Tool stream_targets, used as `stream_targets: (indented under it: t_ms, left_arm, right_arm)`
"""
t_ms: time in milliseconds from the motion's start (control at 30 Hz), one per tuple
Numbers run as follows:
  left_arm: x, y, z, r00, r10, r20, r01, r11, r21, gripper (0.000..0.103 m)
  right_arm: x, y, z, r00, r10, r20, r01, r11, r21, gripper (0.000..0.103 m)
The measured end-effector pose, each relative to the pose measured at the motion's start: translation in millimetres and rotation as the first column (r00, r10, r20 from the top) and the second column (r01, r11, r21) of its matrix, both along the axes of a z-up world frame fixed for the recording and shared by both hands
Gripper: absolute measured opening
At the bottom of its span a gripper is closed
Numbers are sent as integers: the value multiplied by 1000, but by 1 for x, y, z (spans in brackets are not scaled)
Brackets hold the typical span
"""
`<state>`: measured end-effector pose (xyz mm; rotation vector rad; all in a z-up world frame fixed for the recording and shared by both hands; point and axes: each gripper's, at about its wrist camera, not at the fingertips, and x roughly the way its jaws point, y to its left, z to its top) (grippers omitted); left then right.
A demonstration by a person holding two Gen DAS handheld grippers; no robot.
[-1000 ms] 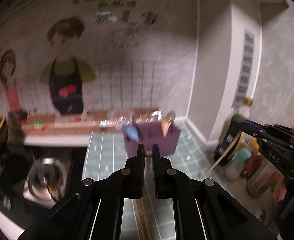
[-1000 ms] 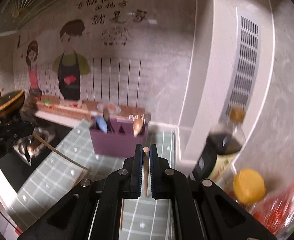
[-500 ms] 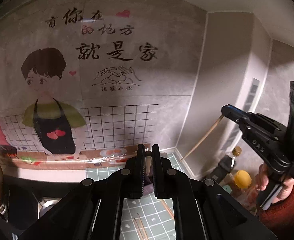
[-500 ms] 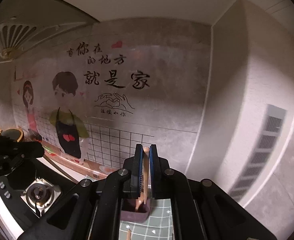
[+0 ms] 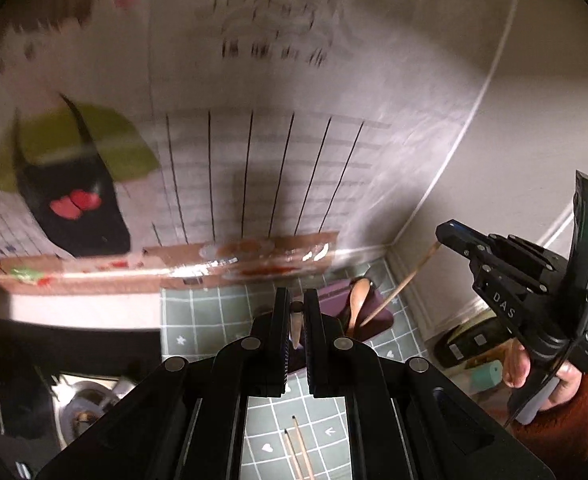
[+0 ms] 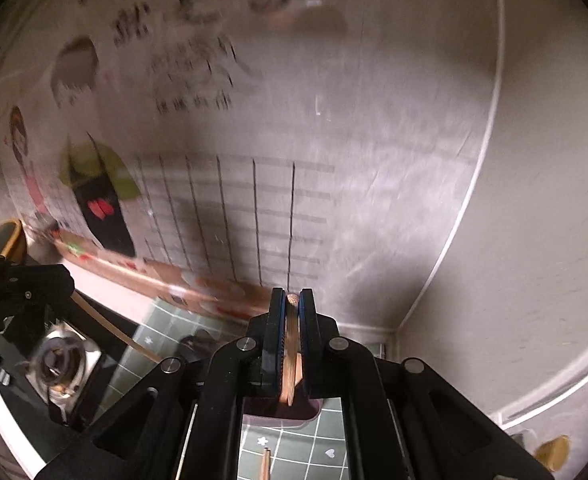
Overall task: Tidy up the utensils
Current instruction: 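Lift both chopsticks, drop them into the purple holder, and open both tools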
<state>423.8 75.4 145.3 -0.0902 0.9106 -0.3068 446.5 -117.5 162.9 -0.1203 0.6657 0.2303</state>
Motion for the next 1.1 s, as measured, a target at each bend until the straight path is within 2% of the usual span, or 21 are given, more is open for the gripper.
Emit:
stream_targets:
  t_ms: [267, 467, 567, 700, 867, 967, 1100]
  left_arm:
    - [35, -7, -45, 996, 1, -90, -1, 1000, 0, 7]
    - [44, -9, -56, 995, 15, -97, -18, 999, -30, 9]
    - [45, -12, -54, 994, -9, -105, 3, 998, -60, 10]
    - [39, -16, -43, 998, -21, -57, 16, 996, -89, 10]
    - [24, -19, -20, 999, -17, 40, 22, 994, -109, 10]
    - [9, -23, -4, 992, -17, 122, 28, 996, -86, 10]
    - [-7, -21, 3, 990, 4, 140, 12, 994, -113, 10]
  right_arm:
    - [29, -4, -50, 992, 4, -123, -1, 1000, 18, 6]
    - [36, -5, -55, 994, 16, -112, -16, 1000, 8, 7]
    - [34, -7, -55, 994, 20, -104, -18, 1000, 22, 11]
    - [24, -11, -52, 998, 8, -65, -8, 1000, 12, 24]
    - [0, -23, -38, 1000, -15, 16, 15, 1000, -2, 29]
    - [-15, -30, -31, 998, -34, 51, 35, 999, -8, 31]
    - [-41, -37, -29, 994, -64, 91, 68, 997, -40, 35]
